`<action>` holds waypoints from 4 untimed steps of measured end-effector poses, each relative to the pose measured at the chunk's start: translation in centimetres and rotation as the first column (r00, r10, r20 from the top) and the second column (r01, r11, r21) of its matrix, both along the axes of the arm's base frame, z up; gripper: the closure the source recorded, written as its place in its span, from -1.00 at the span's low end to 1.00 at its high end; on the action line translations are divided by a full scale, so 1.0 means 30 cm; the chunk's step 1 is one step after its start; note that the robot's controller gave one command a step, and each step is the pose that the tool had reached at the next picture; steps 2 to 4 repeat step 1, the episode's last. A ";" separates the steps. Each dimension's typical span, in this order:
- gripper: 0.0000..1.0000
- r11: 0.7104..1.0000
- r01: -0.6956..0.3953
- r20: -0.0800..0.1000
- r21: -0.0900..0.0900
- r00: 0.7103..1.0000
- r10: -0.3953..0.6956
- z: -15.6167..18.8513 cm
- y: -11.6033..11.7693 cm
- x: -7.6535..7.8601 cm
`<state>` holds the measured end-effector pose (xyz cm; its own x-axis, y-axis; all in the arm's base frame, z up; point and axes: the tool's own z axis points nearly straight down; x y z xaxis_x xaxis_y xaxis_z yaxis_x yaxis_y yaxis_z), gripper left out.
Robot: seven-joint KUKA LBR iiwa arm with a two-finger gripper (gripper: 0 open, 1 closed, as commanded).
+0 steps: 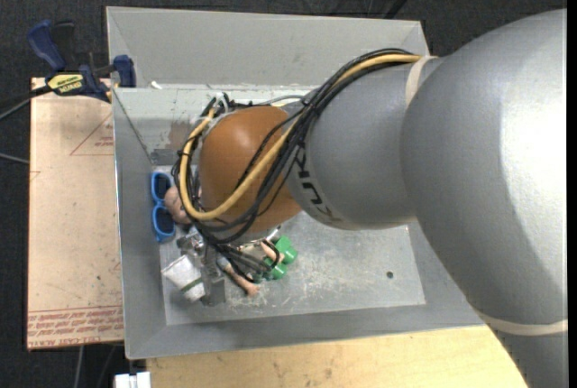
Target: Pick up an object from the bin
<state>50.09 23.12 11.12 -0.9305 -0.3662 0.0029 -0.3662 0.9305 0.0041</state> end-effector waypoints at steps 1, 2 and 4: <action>1.00 0.999 -0.032 0.006 0.003 0.999 0.032 0.393 0.017 0.005; 1.00 0.999 -0.032 0.006 0.003 0.999 0.032 0.393 0.017 0.005; 1.00 0.999 -0.032 0.006 0.003 0.999 0.032 0.393 0.017 0.005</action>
Offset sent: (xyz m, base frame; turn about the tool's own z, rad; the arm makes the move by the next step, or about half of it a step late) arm 0.0000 0.0000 0.0000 0.0000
